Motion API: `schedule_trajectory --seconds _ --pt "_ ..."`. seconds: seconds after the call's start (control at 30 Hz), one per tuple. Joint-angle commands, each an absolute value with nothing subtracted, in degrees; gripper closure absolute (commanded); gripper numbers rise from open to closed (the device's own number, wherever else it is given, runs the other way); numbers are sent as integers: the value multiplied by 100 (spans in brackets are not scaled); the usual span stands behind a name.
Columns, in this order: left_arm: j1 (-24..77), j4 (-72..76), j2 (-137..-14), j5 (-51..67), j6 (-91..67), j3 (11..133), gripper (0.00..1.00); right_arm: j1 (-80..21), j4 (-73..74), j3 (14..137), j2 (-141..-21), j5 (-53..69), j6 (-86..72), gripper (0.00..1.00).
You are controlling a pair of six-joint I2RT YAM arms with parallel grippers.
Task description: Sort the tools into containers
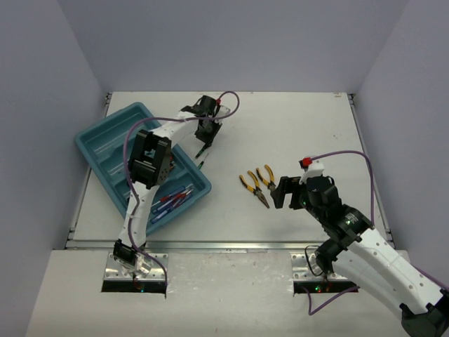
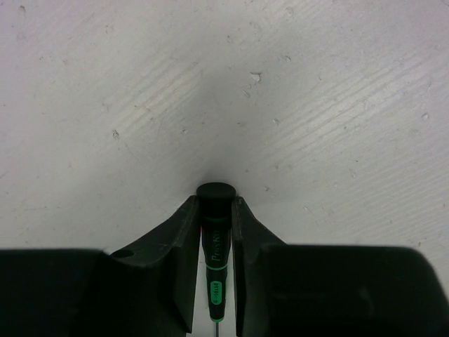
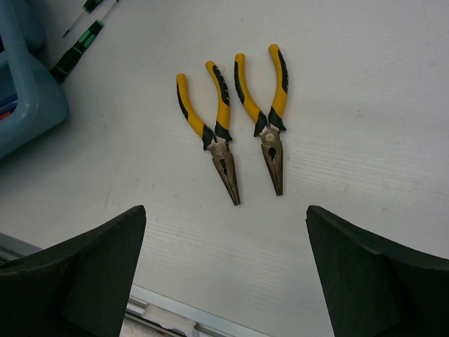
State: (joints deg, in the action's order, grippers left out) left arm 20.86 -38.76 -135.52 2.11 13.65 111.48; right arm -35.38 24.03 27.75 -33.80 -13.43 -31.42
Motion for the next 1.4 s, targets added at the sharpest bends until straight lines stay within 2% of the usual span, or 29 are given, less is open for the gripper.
schedule_trajectory --seconds 0.0,0.3,0.57,0.63,0.8,1.0,1.07,1.23,1.3,1.37 --pt "1995 -3911 -13746 44 1660 11486 100 -3524 2136 2742 -3366 -1389 -3076 6" --pt "2139 -3957 -13009 -132 1676 12185 100 -3518 2109 2757 -3431 -1348 -3059 6" --pt "2250 -3429 -11710 -476 2010 11976 100 -3524 2110 2759 -3409 -1350 -3058 6" --pt "2250 -3356 -11306 -862 2474 11553 100 -3524 2118 2751 -3401 -1335 -3058 6" --pt "2056 -2341 -10075 -1677 3983 9386 100 -3524 2106 2736 -3345 -1266 -3065 6" --pt "771 -584 -8532 -515 4711 6701 100 -3529 2105 2716 -3270 -1261 -3067 6" --pt "625 -45 -8263 -518 4842 6121 100 -3524 2101 2705 -3252 -1272 -3076 7" --pt "331 389 -8458 -408 4880 5832 100 -3524 2109 2680 -3207 -1283 -3077 7" --pt "254 451 -8567 -301 4926 5732 96 -3524 2101 2673 -3192 -1283 -3084 7" --pt "246 434 -8612 -254 4955 5650 84 -3532 2101 2671 -3201 -1301 -3092 7"
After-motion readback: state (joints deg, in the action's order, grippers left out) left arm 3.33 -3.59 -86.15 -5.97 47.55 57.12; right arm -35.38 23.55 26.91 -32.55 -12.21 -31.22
